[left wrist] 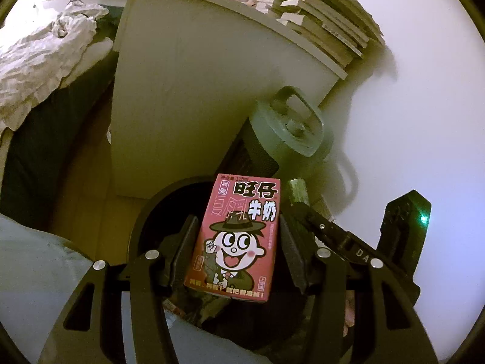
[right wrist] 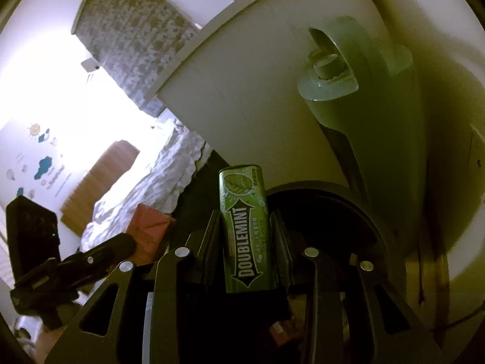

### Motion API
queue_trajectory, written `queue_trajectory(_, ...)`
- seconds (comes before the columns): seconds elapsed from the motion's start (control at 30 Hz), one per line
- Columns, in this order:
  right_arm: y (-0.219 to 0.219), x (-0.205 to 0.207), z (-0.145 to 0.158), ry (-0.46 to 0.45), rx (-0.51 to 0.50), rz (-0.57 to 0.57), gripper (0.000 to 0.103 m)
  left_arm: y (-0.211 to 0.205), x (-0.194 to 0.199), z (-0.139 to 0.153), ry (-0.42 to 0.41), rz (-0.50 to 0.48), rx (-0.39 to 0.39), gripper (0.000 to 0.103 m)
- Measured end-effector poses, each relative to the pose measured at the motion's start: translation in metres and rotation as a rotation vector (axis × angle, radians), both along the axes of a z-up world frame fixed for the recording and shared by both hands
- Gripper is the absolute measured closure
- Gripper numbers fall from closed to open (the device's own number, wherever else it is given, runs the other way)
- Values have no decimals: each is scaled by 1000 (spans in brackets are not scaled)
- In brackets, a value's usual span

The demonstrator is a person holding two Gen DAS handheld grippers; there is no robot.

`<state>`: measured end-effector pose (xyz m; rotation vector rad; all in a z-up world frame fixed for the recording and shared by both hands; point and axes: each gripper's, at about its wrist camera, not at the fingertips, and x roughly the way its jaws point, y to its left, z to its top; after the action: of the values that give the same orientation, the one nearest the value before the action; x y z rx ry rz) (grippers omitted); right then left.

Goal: Collect trash
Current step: 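Carry the gum and milk box over the bin and open both tools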

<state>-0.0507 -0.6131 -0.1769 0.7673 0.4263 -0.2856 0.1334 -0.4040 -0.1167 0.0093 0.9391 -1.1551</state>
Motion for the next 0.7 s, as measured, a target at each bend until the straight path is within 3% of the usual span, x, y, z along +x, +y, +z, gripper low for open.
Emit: queue_trajectory(0.7, -7, 7, -8, 41, 74, -32, 69, -14, 6, -11, -2, 9, 41, 49)
